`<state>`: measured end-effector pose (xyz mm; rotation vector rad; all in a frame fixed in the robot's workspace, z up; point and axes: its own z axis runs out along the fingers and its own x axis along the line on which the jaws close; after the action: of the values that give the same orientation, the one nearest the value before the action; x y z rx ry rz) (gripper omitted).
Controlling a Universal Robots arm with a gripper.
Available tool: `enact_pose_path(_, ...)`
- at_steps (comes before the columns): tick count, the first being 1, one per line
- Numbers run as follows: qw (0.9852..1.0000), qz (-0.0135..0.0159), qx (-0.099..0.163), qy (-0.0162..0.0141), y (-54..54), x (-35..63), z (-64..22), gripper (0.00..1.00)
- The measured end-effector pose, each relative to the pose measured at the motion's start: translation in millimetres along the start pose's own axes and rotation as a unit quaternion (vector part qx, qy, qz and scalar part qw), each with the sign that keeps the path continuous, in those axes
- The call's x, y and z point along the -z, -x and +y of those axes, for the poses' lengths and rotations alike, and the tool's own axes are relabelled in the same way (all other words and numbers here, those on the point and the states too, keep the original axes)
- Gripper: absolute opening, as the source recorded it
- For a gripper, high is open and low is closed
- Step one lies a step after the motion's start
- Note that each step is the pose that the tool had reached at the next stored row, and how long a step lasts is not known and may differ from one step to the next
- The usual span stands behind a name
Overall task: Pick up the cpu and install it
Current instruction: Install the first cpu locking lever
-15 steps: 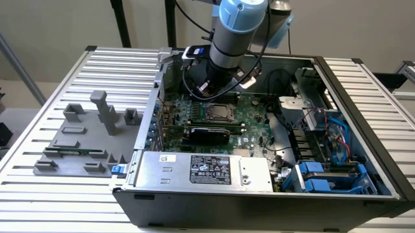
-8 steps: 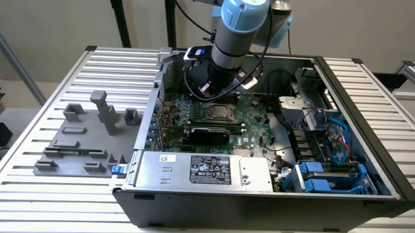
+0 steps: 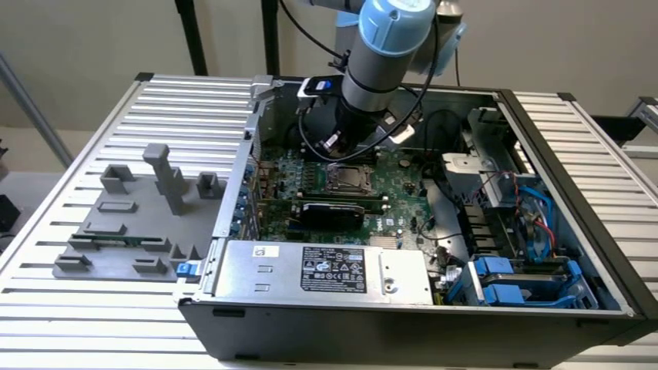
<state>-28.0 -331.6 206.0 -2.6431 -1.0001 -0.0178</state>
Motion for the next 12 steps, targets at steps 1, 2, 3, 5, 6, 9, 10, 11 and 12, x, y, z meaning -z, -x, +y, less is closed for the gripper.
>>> enact_pose_path(1,1.0000,-0.0002,0.000,0.0003,-0.9,-0.2,0.9,0.11)
enact_pose_path(2,1.0000,-0.0004,0.000,0.0006,-1.5,-0.3,1.4,0.11)
enact_pose_path(3,1.0000,-0.0007,0.000,0.0009,-1.8,-0.5,1.6,0.11)
enact_pose_path(5,1.0000,-0.0012,0.000,0.0015,-2.4,-0.9,1.2,0.11)
enact_pose_path(6,1.0000,-0.0015,0.000,0.0018,-2.8,-1.0,0.9,0.11)
enact_pose_path(9,1.0000,-0.0025,0.000,0.0029,-3.7,-1.7,0.1,0.11)
enact_pose_path(10,1.0000,-0.0029,0.000,0.0035,-3.9,-1.8,0.0,0.11)
enact_pose_path(11,1.0000,-0.0035,0.000,0.0042,-4.0,-2.0,0.0,0.11)
enact_pose_path(12,1.0000,-0.0041,-0.001,0.0048,-4.1,-2.2,0.1,0.11)
